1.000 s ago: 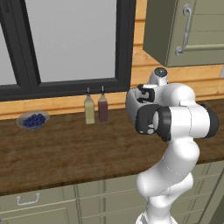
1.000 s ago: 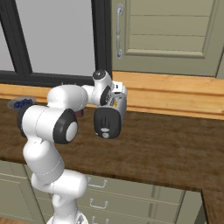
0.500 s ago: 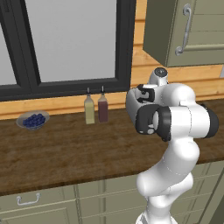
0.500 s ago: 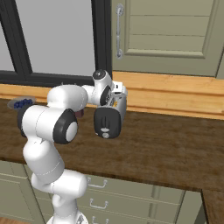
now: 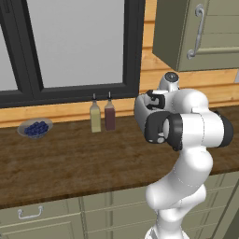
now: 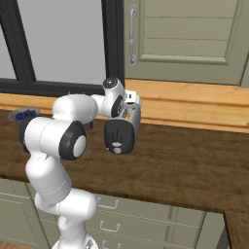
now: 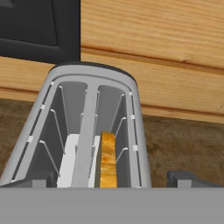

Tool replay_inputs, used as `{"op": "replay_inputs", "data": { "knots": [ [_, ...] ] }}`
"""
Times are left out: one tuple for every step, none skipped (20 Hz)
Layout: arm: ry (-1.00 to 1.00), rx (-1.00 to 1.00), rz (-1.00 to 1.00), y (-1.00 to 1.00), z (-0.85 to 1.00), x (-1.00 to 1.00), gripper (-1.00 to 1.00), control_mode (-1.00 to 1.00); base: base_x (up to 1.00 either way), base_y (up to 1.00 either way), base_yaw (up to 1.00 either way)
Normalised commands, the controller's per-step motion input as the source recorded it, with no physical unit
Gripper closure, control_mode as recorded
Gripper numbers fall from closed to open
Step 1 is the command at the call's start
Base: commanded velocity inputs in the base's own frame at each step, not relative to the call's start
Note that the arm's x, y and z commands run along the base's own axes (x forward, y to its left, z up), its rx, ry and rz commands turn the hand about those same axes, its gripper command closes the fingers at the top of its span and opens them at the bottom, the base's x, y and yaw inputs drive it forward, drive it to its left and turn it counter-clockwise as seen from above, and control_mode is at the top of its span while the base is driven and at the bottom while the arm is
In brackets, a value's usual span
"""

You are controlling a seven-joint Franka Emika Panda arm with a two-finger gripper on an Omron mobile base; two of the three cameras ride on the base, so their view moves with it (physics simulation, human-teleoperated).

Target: Start the toaster. Once the lever pops up, take the bread to the plate on the dining counter.

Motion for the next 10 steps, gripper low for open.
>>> {"op": "replay_inputs", "data": {
  "knots": [
    [0.00, 0.00, 0.00, 0.00, 0.00, 0.00, -1.00, -1.00, 0.00, 0.00, 0.00],
    [0.00, 0.00, 0.00, 0.00, 0.00, 0.00, -1.00, -1.00, 0.00, 0.00, 0.00],
    [0.00, 0.00, 0.00, 0.00, 0.00, 0.00, -1.00, -1.00, 0.00, 0.00, 0.00],
    [0.00, 0.00, 0.00, 0.00, 0.00, 0.00, -1.00, -1.00, 0.00, 0.00, 0.00],
    [0.00, 0.00, 0.00, 0.00, 0.00, 0.00, -1.00, -1.00, 0.00, 0.00, 0.00],
    [0.00, 0.00, 0.00, 0.00, 0.00, 0.00, -1.00, -1.00, 0.00, 0.00, 0.00],
    [0.00, 0.00, 0.00, 0.00, 0.00, 0.00, -1.00, -1.00, 0.00, 0.00, 0.00],
    [0.00, 0.00, 0.00, 0.00, 0.00, 0.00, -1.00, -1.00, 0.00, 0.00, 0.00],
    [0.00, 0.00, 0.00, 0.00, 0.00, 0.00, -1.00, -1.00, 0.00, 0.00, 0.00],
    [0.00, 0.00, 0.00, 0.00, 0.00, 0.00, -1.00, -1.00, 0.00, 0.00, 0.00]
  ]
}}
